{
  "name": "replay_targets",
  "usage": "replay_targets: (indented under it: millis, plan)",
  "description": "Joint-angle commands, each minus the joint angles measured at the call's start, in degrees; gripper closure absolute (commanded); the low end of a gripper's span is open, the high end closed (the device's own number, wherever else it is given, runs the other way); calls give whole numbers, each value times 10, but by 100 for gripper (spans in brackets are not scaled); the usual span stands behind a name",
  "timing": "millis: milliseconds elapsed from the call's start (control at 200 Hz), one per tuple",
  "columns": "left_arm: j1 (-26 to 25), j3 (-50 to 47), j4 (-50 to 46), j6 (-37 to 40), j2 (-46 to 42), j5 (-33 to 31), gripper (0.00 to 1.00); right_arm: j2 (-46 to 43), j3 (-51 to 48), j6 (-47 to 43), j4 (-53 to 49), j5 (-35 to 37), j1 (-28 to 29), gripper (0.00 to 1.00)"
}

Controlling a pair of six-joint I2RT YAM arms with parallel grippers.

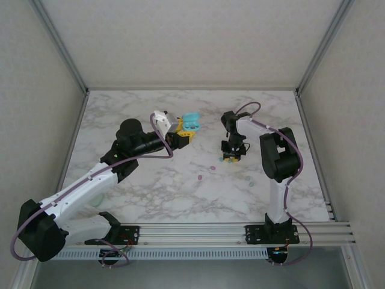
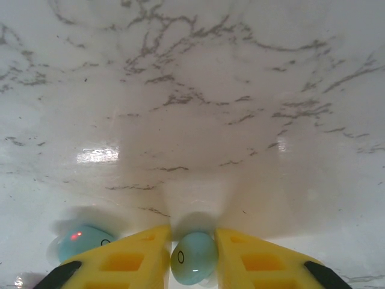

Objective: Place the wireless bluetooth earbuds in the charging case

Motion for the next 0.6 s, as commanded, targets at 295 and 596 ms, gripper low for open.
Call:
replay_targets:
  millis: [295,596]
  plan:
    - [5,21,0,3,2,11,85,-13,9,3,27,22,0,69]
    - [4,23,-4,3,2,14,85,-16,-11,17,44,24,-2,74]
